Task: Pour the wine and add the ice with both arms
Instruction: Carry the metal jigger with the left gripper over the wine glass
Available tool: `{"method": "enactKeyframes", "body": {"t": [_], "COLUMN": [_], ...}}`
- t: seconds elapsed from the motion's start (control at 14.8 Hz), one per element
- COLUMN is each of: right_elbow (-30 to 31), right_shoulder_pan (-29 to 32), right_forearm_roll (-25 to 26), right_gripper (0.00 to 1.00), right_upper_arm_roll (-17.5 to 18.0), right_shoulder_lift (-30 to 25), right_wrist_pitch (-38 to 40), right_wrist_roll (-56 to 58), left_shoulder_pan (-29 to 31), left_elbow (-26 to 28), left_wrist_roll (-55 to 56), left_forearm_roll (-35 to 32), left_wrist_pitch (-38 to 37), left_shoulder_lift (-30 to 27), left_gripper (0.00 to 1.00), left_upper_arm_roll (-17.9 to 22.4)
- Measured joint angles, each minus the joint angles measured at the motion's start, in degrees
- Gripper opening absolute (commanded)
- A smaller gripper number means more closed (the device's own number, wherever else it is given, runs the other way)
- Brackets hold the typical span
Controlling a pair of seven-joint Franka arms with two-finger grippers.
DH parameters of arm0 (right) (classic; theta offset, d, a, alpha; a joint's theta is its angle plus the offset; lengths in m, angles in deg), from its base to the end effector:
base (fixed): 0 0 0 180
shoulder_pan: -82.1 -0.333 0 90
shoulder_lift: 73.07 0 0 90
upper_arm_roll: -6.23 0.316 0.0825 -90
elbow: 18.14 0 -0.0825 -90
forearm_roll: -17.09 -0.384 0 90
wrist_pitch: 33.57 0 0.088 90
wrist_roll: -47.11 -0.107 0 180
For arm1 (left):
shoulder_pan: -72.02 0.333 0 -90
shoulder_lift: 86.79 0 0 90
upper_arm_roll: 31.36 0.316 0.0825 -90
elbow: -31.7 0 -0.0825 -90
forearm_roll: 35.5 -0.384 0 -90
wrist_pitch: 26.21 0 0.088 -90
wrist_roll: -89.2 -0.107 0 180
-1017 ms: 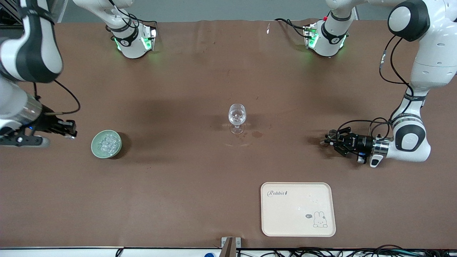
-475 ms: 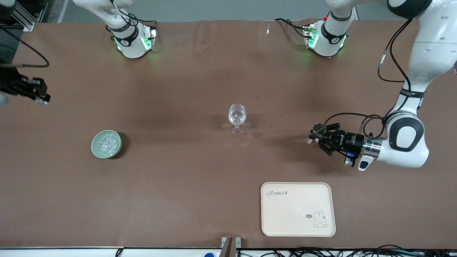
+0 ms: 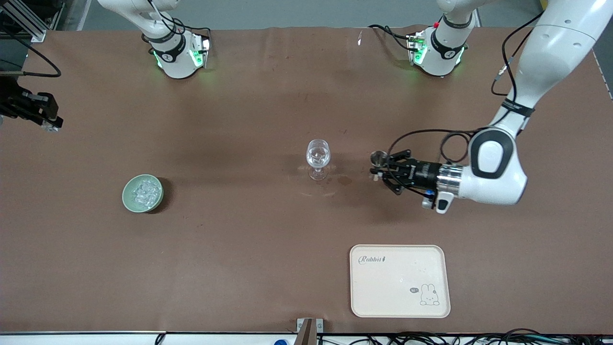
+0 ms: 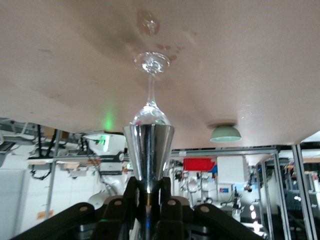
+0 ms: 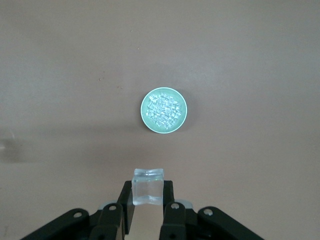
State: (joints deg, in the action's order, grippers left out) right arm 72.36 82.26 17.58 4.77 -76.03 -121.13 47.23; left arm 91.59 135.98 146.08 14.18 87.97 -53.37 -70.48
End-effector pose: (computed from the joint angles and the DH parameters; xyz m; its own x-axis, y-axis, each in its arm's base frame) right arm 0.5340 -0.0164 0.6448 0.9996 -0.0265 0.0003 -0.0265 -0.9996 0.0072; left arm 0.5902 -0.2208 0.2928 0.1531 0.3992 -0.9040 0.9393 -0.3431 0.0075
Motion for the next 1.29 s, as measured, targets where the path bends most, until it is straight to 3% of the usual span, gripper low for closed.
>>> {"method": "enactKeyframes", "body": {"t": [0.2, 0.41, 0.75, 1.29], "right_elbow": [0.0, 0.0, 0.0, 0.0], "right_shoulder_pan": [0.0, 0.0, 0.0, 0.0], "right_forearm_roll": [0.0, 0.0, 0.0, 0.0], "right_gripper": [0.09, 0.09, 0.09, 0.09], "right_upper_arm_roll": [0.0, 0.0, 0.0, 0.0], "right_shoulder_lift": [0.0, 0.1, 0.1, 0.1], "right_wrist_pitch": [-0.2, -0.2, -0.1, 0.0], "right_wrist_roll": [0.0, 0.0, 0.0, 0.0], "left_shoulder_pan": [-1.4, -6.0, -9.6, -12.7], "left_elbow": [1.8, 2.7, 3.6, 3.8], "left_wrist_roll": [4.3, 8.8, 17.7, 29.1], "left_forearm_roll": [0.0, -0.6, -9.9, -22.4], "left_wrist_pitch": [5.7, 9.9, 12.3, 15.6], "left_shoulder_lift": [-2.3, -5.6, -9.0, -9.2], "left_gripper": [0.00, 0.00, 0.00, 0.00], "left_upper_arm_roll": [-3.6, -3.9, -3.9, -3.9]}}
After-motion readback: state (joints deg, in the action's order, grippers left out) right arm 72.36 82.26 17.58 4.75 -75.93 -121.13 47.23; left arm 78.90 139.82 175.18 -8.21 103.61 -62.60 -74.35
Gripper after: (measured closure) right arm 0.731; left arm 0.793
